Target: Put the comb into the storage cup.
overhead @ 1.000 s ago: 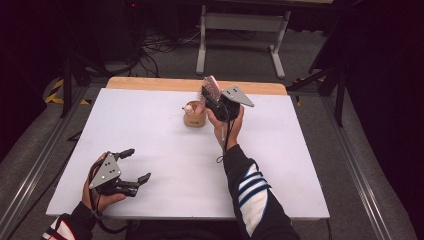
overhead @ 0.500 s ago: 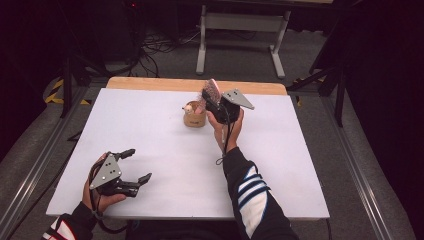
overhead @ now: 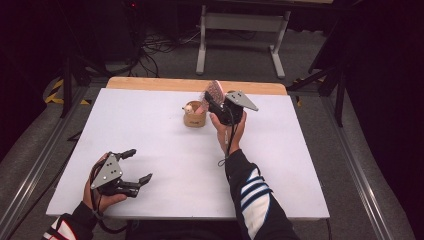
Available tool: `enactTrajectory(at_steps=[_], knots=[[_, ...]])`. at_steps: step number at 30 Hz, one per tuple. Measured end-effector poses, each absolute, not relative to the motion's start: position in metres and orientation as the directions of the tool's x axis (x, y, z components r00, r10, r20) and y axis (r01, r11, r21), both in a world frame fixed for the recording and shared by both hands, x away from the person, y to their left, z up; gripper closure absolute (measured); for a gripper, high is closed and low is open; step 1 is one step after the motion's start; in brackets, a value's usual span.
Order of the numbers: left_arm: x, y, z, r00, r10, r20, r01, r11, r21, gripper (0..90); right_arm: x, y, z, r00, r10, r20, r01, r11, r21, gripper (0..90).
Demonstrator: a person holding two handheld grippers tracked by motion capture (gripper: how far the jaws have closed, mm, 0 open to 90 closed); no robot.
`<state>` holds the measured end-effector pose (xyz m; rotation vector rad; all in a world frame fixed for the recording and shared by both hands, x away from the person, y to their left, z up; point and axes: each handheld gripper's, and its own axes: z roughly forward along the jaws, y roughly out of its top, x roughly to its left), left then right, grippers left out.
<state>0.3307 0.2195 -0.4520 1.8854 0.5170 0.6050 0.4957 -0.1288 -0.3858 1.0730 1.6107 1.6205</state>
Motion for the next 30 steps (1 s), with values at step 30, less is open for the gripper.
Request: enactTrajectory(at_steps=[30], knots=[[0.333, 0.217, -0.453, 0.777, 0.603, 0.18, 0.083, -0.381, 0.921, 9.2, 0.491, -0.144, -0.393, -0.465, 0.88, 0.093, 0.139, -0.031, 0.99, 42.1]])
